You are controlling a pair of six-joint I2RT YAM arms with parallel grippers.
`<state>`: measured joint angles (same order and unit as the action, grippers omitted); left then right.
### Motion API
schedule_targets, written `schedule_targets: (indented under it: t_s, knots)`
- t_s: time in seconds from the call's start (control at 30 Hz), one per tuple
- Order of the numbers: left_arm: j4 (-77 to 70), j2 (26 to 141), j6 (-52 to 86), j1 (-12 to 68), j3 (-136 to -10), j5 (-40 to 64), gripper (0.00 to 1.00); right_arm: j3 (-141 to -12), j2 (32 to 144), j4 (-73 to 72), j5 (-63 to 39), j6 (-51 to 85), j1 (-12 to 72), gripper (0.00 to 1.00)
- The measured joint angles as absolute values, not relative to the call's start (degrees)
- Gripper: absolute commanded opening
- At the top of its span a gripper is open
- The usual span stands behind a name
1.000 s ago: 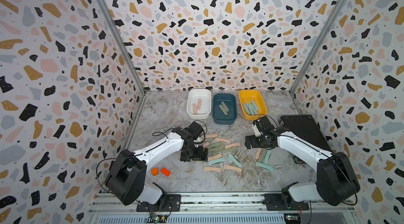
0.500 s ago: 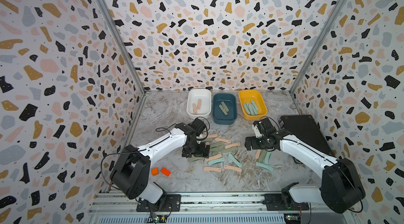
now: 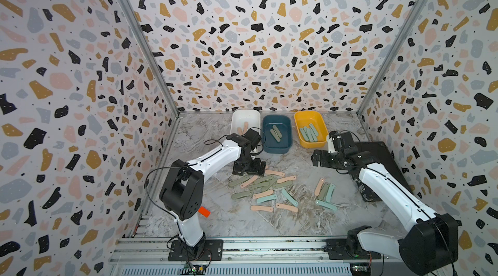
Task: Place the fruit knives into the storage box by color
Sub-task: Pick up the fruit knife from the center of the board.
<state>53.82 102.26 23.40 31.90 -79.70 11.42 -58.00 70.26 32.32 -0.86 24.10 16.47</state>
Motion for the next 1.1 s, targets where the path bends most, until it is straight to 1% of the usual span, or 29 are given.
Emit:
schedule_targets:
  t_s: [0.17,0.33,0.47,0.6,0.7,0.87,0.97,1.1]
  knots:
    - [55.4,105.0,22.4,30.0,-81.9,11.4,0.99,-60.9,71.0,32.3,-1.9,24.4,13.9,1.00]
    - [57.6,107.3,20.5,28.6,-83.2,11.1,0.99,-61.2,73.3,31.7,-3.7,24.7,13.5,1.00]
    - [58.7,109.3,19.2,27.7,-83.8,10.3,0.93,-61.1,75.2,31.1,-5.2,25.0,13.5,1.00]
    - [59.1,110.4,18.5,27.4,-83.8,10.3,0.82,-61.1,76.5,30.2,-6.5,25.4,13.4,1.00]
    - [59.1,110.4,18.0,27.5,-83.7,10.5,0.77,-61.0,76.9,29.6,-7.2,25.5,13.3,1.00]
    - [58.5,110.4,18.0,28.0,-82.1,10.2,0.74,-60.4,77.2,28.6,-8.1,25.6,13.3,1.00]
    - [58.5,110.4,18.0,27.8,-80.7,7.9,0.72,-59.8,77.2,28.1,-8.8,25.8,13.3,1.00]
    - [57.9,110.4,18.0,24.5,-79.1,6.0,0.71,-59.1,77.3,27.3,-9.9,26.3,13.3,1.00]
